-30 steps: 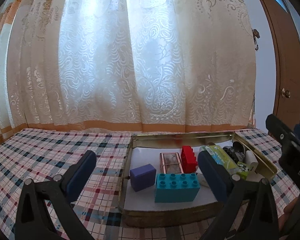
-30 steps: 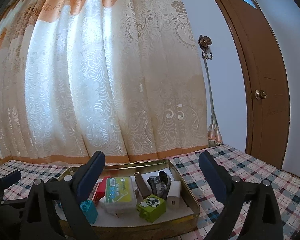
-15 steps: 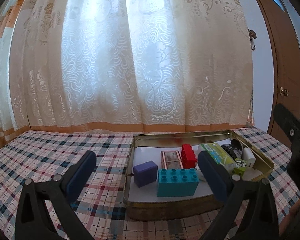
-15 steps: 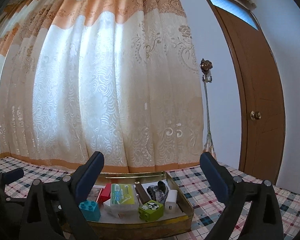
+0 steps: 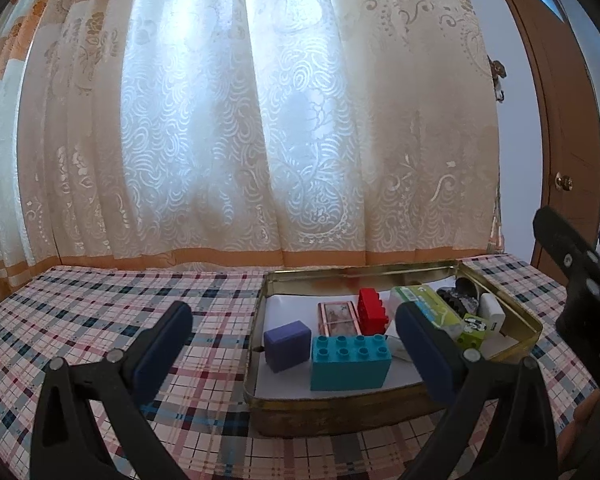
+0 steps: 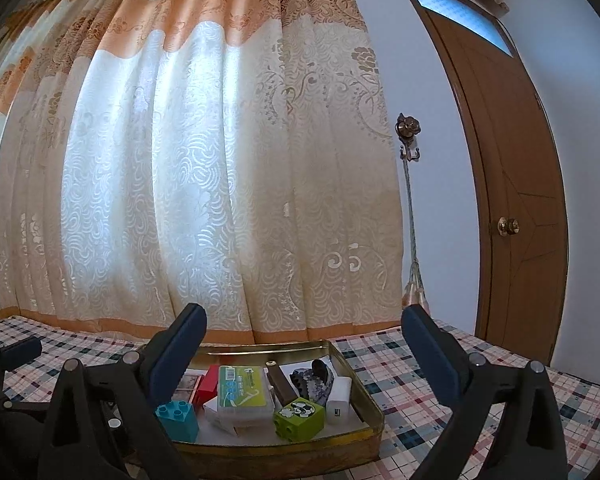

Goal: Organize rigid objects

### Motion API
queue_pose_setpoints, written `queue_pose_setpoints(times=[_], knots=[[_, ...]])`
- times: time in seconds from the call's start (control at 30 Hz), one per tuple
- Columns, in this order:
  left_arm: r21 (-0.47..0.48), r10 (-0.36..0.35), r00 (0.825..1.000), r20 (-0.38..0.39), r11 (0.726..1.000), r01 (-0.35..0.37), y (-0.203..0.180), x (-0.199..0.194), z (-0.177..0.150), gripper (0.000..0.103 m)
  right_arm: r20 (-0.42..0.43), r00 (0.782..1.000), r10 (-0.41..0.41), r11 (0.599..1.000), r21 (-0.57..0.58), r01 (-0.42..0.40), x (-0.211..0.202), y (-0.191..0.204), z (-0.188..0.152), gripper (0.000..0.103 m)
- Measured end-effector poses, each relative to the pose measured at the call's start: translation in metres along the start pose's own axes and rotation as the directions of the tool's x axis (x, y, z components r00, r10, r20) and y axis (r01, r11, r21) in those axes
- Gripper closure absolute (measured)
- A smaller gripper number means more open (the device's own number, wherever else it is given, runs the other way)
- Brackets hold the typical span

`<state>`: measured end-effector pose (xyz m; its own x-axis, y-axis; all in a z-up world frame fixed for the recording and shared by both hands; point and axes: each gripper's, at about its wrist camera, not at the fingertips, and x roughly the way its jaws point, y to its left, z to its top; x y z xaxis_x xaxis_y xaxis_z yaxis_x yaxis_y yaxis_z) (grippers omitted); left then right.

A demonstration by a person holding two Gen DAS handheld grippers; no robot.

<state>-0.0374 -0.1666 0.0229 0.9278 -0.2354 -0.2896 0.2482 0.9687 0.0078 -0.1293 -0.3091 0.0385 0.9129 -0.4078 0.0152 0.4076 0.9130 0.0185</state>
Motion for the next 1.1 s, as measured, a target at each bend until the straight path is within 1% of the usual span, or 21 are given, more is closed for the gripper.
queue_pose_setpoints(times=[0.07,0.5,1.1], knots=[[0.003,-0.013,1.000,-0.001,1.000,0.013,-0.0005,0.0003,0.0002,0.000,-0.003,1.000,0.001,1.000,0.003,-0.001,0.0003,-0.0005,-0.0001,0.003],[0.007,0.012,1.000,0.001,1.000,-0.012,-0.0025,-0.0003,0.0010,0.000,-0.007,1.000,-0.004,1.000,0.019,0.004,-0.0027,-0.0024,-0.0006,0.003],[-0.001,0.013,1.000,-0.013,1.000,-0.013,-0.0006,0.0015,0.0010,0.000,-0.011,1.000,0.003,1.000,0.014,-0.003,-0.0019,-0.0034,-0.0005,0.003]])
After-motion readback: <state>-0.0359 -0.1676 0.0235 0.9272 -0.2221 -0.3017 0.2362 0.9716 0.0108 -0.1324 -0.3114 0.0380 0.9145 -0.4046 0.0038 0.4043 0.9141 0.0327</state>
